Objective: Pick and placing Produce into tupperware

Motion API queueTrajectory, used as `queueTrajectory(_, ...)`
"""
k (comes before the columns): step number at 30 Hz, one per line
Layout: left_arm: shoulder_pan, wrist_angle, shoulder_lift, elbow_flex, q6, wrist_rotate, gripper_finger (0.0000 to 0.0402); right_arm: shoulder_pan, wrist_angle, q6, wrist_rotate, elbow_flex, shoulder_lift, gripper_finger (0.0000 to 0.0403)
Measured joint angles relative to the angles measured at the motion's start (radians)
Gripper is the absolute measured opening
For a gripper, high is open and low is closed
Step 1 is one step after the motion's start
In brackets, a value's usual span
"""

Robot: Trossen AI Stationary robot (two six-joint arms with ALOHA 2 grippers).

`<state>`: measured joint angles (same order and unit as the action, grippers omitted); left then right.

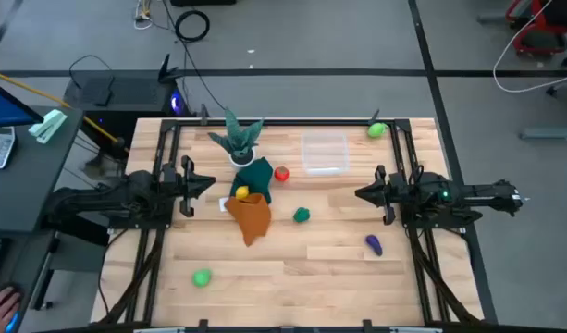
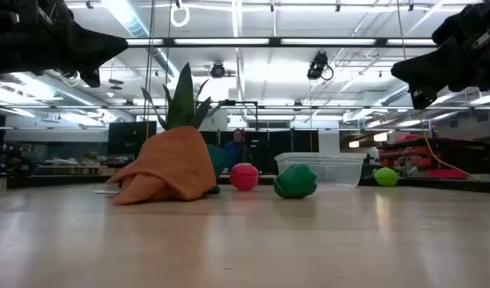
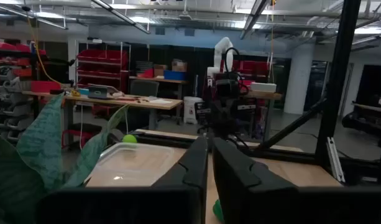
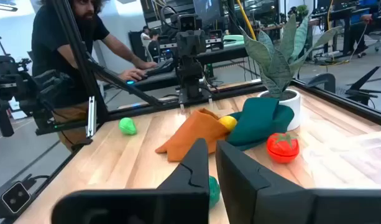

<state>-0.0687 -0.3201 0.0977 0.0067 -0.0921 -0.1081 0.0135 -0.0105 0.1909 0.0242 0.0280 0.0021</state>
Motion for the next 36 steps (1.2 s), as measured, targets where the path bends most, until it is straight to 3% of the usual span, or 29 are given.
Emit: queueTrajectory(36,0.0,0.0,0.0,0.0,0.0,0.0,0.0031,0.0,0.0,0.0,0.0,0.0,0.0,0.0)
